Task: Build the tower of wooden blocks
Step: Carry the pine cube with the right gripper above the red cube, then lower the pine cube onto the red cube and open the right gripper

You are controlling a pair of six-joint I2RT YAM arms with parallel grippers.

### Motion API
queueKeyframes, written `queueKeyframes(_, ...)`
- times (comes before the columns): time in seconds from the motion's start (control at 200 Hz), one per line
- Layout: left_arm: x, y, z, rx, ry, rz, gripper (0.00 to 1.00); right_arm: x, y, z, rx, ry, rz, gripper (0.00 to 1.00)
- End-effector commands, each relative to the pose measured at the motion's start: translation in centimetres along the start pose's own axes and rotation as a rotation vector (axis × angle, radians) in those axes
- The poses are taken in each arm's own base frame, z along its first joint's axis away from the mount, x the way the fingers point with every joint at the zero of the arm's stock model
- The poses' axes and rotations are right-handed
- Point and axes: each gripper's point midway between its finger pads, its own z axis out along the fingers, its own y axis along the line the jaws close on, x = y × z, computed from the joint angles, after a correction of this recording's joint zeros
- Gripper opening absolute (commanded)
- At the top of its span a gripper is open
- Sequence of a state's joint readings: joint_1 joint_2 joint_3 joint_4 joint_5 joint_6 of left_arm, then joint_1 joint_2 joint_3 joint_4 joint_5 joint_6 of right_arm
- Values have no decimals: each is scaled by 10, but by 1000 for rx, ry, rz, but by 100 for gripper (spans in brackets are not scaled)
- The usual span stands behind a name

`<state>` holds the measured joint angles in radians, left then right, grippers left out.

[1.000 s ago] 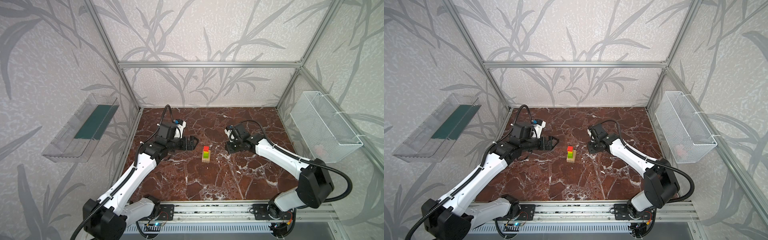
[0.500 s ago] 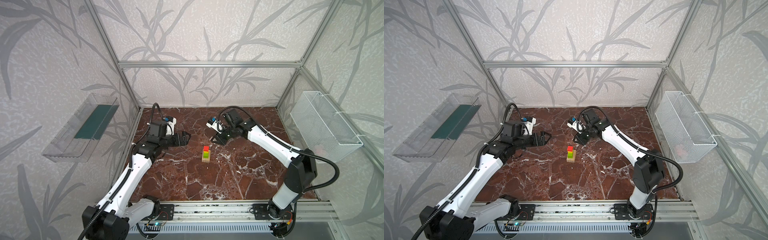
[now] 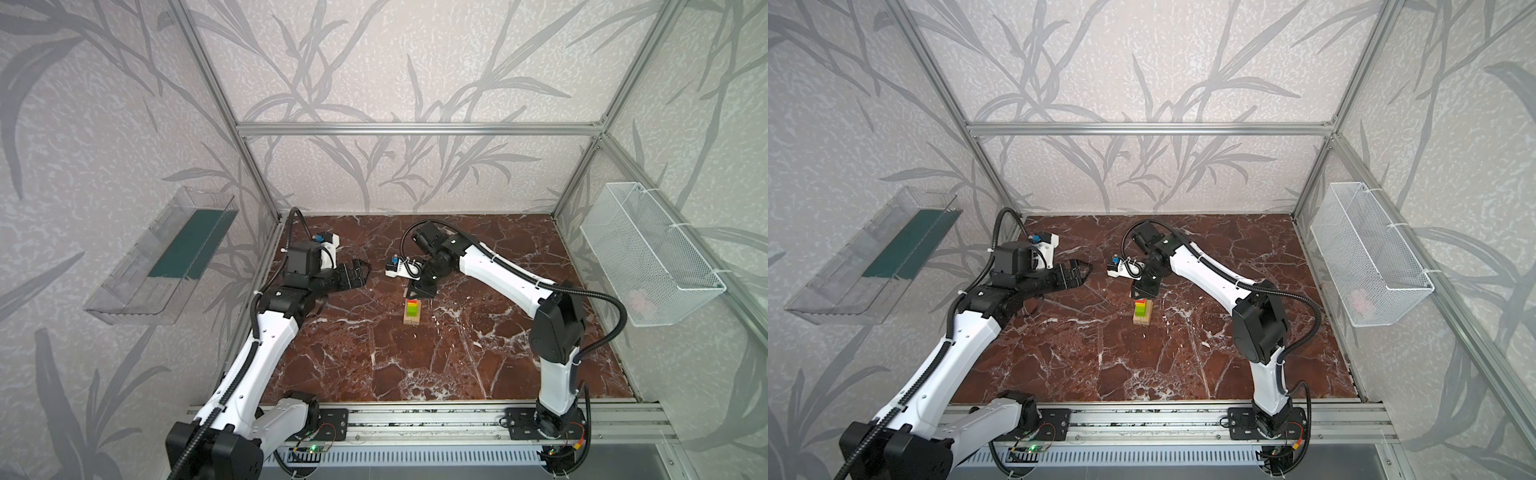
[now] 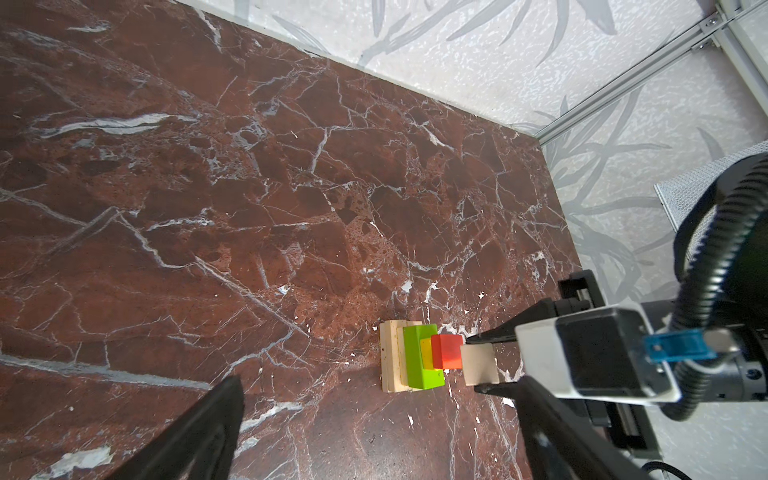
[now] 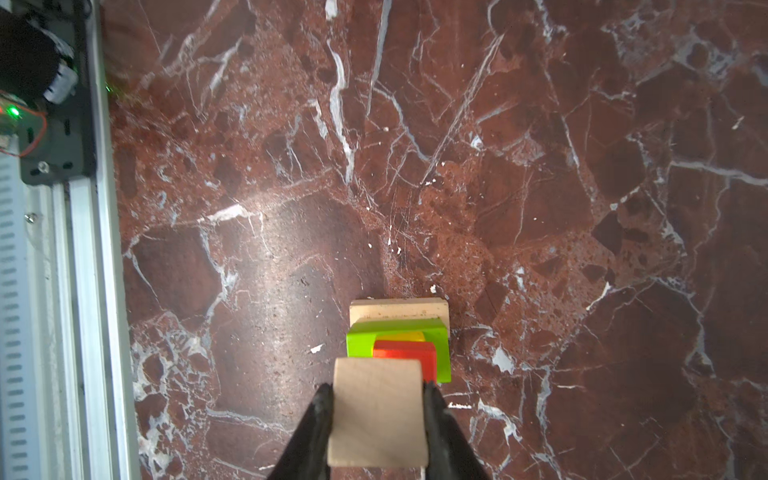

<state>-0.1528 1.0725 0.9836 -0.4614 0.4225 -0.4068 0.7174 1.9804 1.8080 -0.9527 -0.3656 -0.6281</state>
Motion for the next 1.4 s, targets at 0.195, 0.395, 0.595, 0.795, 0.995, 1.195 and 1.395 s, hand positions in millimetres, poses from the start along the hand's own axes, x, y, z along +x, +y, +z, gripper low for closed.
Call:
queueKeyframes(0.195,-3,0,-3,25,-23,-12,99,10,-2,3,8,114,-37,22)
queueKeyframes(0.395,-4,1,-2,25,-23,-16,99,8,-1,8,4,128,-48,24)
queueKeyframes(0.595,-5,1,-3,26,-27,-17,99,8,-2,10,2,142,-50,24)
queueKeyframes(0.795,-5,2,-4,24,-29,-19,99,8,-2,14,-4,150,-52,25)
queueKeyframes(0.995,-4,2,-3,27,-28,-22,99,11,-2,16,-4,164,-55,26)
queueKeyframes(1.195,-4,2,-3,28,-26,-23,100,11,-1,15,-4,166,-58,28)
queueKeyframes(1.395,-5,2,-3,29,-26,-25,99,11,-3,16,4,171,-58,32)
